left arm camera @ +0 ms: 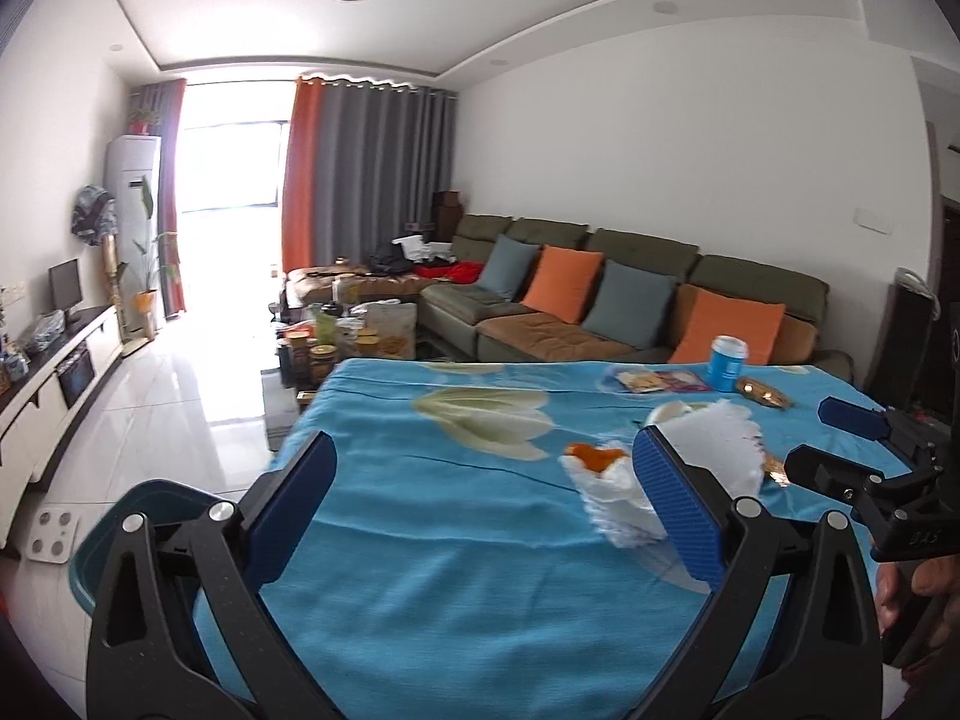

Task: Collect trash
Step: 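Return both tools over the table toward the white foam net, then grasp the white tissue with the left tool while the right tool grasps the gold wrapper, then carry tissue and gold wrapper to the teal bin and open both tools, then bring both tools back over the table to the white foam nets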

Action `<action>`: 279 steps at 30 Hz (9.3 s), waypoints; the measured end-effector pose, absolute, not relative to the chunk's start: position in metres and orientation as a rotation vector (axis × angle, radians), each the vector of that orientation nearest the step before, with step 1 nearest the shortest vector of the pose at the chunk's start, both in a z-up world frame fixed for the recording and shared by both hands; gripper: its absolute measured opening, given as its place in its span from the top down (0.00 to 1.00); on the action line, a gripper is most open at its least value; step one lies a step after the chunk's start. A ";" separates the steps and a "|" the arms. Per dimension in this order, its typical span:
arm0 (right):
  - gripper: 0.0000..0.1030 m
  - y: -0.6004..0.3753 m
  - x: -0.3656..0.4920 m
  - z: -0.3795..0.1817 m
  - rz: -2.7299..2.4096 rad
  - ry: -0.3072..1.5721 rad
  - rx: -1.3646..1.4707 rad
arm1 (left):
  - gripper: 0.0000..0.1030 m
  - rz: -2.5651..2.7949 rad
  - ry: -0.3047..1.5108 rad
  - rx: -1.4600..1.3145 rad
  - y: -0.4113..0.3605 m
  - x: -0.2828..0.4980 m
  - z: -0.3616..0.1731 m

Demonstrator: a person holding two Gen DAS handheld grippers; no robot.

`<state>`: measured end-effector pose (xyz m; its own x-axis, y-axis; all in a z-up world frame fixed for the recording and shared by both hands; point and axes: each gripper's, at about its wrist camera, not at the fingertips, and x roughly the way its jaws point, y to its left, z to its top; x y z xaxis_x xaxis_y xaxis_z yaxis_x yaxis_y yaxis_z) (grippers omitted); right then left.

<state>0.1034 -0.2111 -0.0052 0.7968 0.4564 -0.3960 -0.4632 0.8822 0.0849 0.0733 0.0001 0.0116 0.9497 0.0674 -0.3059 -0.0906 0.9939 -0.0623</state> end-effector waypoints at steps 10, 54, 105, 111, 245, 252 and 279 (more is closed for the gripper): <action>0.07 -0.249 0.089 -0.028 0.366 0.458 0.023 | 0.06 -0.030 0.341 -0.049 -0.032 0.079 -0.001; 0.34 -0.265 0.183 -0.068 0.136 0.691 -0.238 | 0.06 -0.114 0.586 -0.136 -0.038 0.197 -0.056; 0.85 -0.213 0.131 0.008 0.310 0.468 -0.195 | 0.88 -0.008 0.410 -0.210 0.032 0.135 -0.010; 0.85 -0.166 0.119 0.025 0.448 0.413 -0.213 | 0.88 0.088 0.360 -0.218 0.067 0.097 0.001; 0.07 -0.030 0.125 0.015 1.029 0.508 -0.120 | 0.06 0.484 0.252 -0.161 0.135 0.034 0.037; 0.07 -0.085 0.116 0.013 0.886 0.460 -0.086 | 0.06 0.359 0.241 -0.099 0.090 0.046 0.042; 0.07 -0.211 0.093 -0.031 0.352 0.475 -0.070 | 0.06 -0.084 0.431 -0.049 -0.034 0.107 -0.029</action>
<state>0.0931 -0.2112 -0.0306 0.8303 0.3153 -0.4595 -0.3477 0.9375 0.0150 0.1070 -0.0337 -0.0292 0.9052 -0.0912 -0.4150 0.0706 0.9954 -0.0648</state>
